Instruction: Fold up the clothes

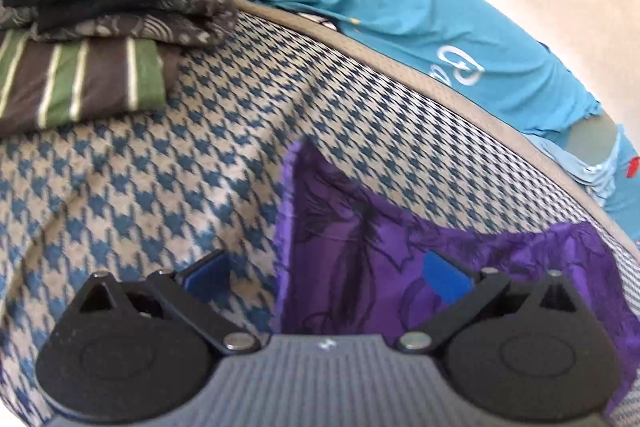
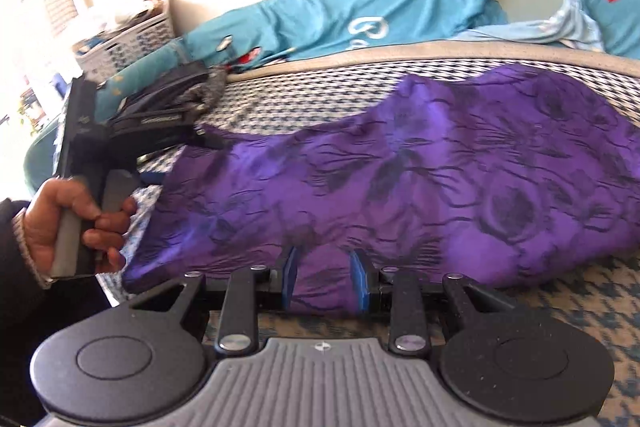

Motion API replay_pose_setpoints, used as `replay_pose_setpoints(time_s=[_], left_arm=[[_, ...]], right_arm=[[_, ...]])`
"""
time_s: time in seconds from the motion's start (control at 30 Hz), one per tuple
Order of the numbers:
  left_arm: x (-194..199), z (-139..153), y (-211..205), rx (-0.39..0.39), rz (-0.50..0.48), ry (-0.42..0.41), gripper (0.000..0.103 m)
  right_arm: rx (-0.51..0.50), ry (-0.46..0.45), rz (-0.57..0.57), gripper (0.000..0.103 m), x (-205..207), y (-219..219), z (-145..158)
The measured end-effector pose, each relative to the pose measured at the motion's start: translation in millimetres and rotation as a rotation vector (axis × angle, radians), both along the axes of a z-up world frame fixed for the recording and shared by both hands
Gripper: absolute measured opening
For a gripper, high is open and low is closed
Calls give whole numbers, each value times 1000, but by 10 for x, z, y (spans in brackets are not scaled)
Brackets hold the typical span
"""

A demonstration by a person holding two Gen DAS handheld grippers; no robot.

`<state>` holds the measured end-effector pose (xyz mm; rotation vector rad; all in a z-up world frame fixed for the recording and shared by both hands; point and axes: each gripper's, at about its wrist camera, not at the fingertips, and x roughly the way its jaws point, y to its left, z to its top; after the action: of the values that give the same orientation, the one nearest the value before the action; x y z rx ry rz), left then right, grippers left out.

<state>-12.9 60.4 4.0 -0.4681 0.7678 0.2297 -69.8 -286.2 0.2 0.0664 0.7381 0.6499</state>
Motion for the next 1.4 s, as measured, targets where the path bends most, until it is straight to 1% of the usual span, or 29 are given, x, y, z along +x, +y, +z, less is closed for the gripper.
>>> replay_pose_setpoints(time_s=[0.1, 0.23, 0.33, 0.4, 0.57, 0.63, 0.7, 0.8, 0.87, 0.97, 1.1, 1.4], left_arm=[[16, -7, 24, 27, 20, 4, 103], [34, 7, -14, 125, 43, 17, 103], [48, -13, -9, 169, 61, 37, 103], [53, -42, 6, 173, 64, 45, 103], [90, -109, -10, 214, 63, 81, 103], [103, -122, -43, 242, 55, 91, 103], [112, -133, -80, 269, 45, 104, 103], [114, -142, -99, 281, 36, 111, 103], [108, -146, -102, 285, 30, 113, 103], [99, -157, -117, 296, 22, 118, 103], [89, -174, -157, 322, 12, 125, 103], [71, -177, -165, 328, -6, 139, 103]], right_arm=[[6, -1, 17, 30, -18, 128, -32], [10, -2, 32, 30, -11, 260, -63], [1, -6, 47, 30, -2, 335, -82], [-5, -11, 53, 31, -5, 371, -91], [-22, 3, 64, 32, 12, 450, -136], [-48, 5, 70, 34, 6, 491, -167], [-79, -15, 81, 36, -26, 531, -187], [-143, -45, 114, 36, -91, 598, -188], [-162, -48, 125, 36, -110, 604, -198], [-157, -33, 124, 36, -110, 580, -201], [-172, -41, 127, 36, -130, 589, -204], [-178, -43, 113, 36, -188, 579, -190]])
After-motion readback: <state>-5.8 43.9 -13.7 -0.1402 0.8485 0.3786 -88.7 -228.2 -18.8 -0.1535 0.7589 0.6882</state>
